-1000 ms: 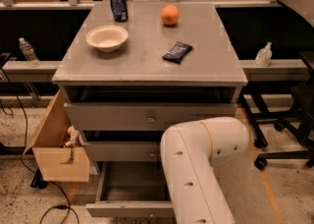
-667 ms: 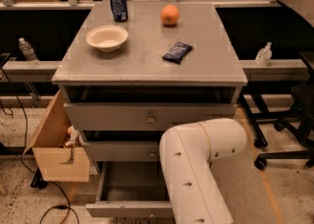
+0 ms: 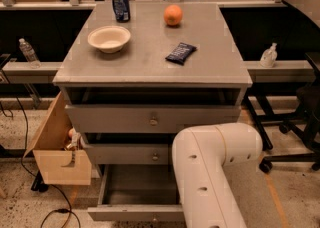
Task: Open bottom drawer
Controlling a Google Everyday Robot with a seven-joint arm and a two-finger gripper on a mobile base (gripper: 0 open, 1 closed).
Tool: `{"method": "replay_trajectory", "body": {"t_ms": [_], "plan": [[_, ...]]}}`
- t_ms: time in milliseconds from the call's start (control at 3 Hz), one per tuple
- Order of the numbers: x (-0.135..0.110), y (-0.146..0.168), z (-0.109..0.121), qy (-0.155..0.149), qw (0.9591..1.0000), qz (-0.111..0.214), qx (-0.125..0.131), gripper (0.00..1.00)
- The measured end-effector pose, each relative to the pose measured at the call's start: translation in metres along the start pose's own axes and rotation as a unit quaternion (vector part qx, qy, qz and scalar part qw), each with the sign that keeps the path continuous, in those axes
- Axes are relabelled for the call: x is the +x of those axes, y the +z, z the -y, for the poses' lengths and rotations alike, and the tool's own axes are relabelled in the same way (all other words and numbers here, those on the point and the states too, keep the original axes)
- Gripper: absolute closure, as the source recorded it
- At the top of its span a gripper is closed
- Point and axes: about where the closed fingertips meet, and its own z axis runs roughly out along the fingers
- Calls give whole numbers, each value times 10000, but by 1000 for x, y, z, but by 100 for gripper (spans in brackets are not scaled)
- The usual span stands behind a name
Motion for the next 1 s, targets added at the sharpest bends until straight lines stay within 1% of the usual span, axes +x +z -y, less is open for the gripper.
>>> {"method": "replay_trajectory", "body": {"t_ms": [333, 667, 1000], "plan": [[0, -5, -2, 3, 10000, 79, 51, 0], [1, -12, -8, 3, 9997, 175, 171, 14], [1, -13, -8, 3, 9997, 175, 171, 37]]}}
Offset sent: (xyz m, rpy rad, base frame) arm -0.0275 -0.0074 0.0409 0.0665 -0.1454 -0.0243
